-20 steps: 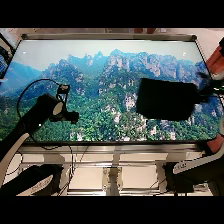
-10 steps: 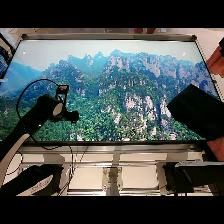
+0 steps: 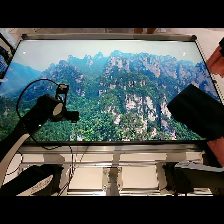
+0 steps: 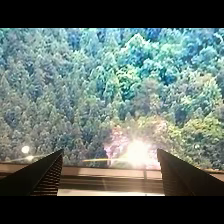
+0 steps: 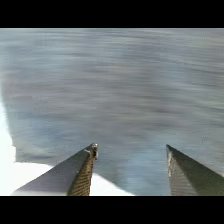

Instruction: Fold the clothes and pants, and hang the long-sleeved shirts on hangers.

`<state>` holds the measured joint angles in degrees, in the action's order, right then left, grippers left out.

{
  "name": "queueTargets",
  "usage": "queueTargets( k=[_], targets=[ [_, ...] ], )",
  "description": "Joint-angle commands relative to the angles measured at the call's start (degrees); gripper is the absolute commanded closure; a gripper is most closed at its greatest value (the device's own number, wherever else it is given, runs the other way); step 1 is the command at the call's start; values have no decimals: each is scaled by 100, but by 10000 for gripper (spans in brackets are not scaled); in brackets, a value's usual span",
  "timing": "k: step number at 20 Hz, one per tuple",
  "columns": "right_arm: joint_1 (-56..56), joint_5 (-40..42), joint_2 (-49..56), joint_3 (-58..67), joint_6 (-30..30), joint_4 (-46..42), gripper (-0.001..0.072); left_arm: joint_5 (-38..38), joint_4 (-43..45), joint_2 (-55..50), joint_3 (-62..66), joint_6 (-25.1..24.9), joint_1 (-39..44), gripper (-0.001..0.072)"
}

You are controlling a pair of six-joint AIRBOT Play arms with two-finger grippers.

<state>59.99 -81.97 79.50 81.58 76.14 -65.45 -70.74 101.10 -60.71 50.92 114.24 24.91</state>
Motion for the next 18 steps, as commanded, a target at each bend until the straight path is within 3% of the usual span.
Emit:
queueTargets(
  k=[1,3,7,11,18],
  targets=[
    [-1261,-166,-831,-337,-308,909,449,133,-94,4,-4,0,0,66],
    [-2518,-186,-1353,-767,-538,901,689,155,-109,4,-4,0,0,66],
    [-5010,-48,-1912,-1602,-442,518,690,164,-232,4,-13,2,0,66],
    [-6918,501,-1902,-2299,197,-39,690,420,-815,4,-302,2,17,66],
    [-8614,1600,-1897,-3338,1174,-299,690,540,-1073,4,-874,0,81,66]
  ],
)
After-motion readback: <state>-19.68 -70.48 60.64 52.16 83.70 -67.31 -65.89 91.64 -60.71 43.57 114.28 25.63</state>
